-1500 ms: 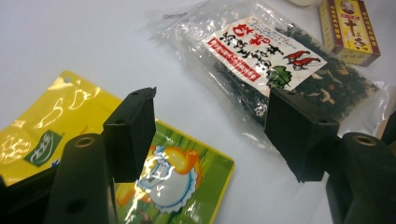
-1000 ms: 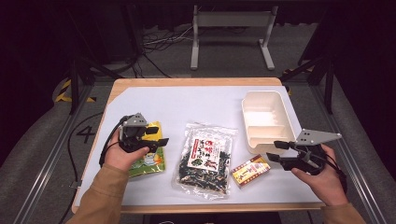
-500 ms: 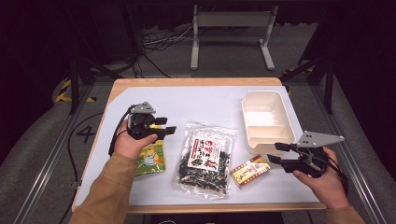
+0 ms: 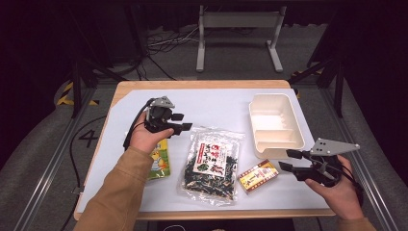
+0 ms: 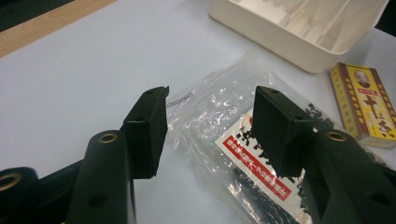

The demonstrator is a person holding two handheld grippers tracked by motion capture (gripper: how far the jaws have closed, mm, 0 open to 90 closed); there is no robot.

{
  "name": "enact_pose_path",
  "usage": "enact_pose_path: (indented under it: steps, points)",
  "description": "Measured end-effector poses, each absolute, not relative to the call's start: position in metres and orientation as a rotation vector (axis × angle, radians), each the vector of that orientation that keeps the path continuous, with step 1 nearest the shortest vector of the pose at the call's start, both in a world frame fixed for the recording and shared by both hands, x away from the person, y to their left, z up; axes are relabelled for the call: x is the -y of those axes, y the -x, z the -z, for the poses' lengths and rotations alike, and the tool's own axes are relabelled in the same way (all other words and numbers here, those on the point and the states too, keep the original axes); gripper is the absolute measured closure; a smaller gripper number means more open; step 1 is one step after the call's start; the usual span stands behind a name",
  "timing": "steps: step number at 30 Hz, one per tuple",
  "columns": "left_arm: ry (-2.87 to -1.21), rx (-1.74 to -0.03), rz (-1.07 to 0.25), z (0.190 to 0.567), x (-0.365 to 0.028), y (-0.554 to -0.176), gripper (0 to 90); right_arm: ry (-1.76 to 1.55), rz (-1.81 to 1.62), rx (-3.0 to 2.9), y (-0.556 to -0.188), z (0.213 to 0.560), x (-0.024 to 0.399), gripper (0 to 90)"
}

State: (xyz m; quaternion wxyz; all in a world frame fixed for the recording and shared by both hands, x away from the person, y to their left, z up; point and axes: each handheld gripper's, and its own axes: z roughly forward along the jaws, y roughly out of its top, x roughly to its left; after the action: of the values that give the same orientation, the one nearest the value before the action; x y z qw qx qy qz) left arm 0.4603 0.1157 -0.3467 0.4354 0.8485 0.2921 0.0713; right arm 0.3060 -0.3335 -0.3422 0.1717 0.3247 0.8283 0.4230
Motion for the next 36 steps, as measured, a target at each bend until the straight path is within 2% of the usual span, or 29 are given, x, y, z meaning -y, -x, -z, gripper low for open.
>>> enact_pose_path:
  steps: [12, 25, 36]
  points:
    - [-2.115, -0.771, -0.177, 0.362, -0.097, -0.489, 38.9, -0.942, -1.193, -2.343, -0.300, 0.345, 0.339, 47.0]
    - [-2.125, -0.795, -0.190, 0.388, -0.087, -0.512, 41.0, -0.932, -1.192, -2.350, -0.299, 0.347, 0.337, 46.8]
    - [-2.129, -0.856, -0.100, 0.410, -0.084, -0.527, 41.6, -0.923, -1.189, -2.369, -0.301, 0.350, 0.334, 46.8]
